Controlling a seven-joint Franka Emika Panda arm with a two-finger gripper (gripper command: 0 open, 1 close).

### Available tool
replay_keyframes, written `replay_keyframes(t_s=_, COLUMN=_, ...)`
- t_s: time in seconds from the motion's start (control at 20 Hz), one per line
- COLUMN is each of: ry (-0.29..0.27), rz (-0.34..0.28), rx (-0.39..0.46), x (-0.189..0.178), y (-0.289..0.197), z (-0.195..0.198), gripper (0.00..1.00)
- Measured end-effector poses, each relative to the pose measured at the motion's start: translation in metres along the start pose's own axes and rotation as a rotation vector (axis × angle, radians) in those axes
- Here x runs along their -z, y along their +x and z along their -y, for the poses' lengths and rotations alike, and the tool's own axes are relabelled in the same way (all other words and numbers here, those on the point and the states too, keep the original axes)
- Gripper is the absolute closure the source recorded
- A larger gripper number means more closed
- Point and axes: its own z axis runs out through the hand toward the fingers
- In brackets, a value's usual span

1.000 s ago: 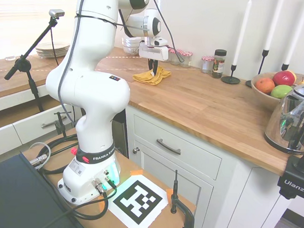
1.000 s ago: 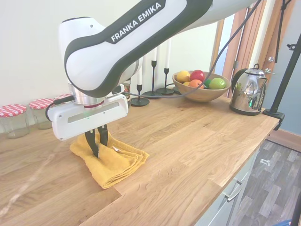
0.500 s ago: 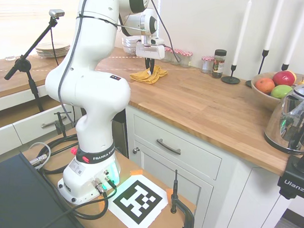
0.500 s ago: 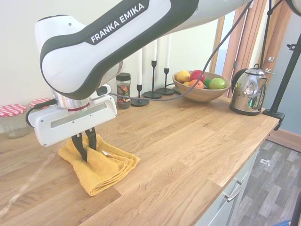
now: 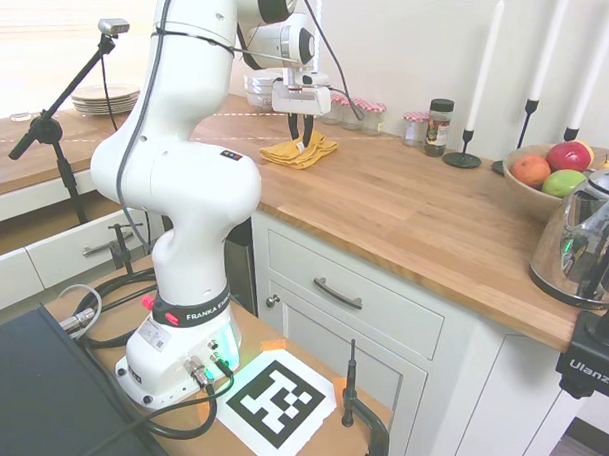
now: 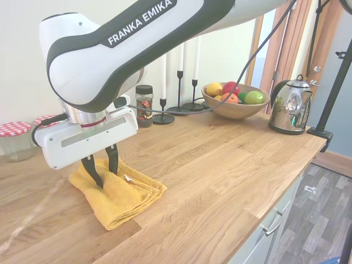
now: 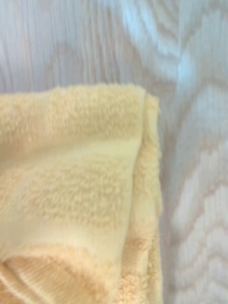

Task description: Wipe the counter

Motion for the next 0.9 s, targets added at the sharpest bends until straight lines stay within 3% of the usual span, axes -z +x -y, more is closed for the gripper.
replay_keyframes(t_s=0.9, ry=0.020, rz=-0.008, rx=-0.021, x=0.031, y=0.008, z=-0.017, gripper=0.00)
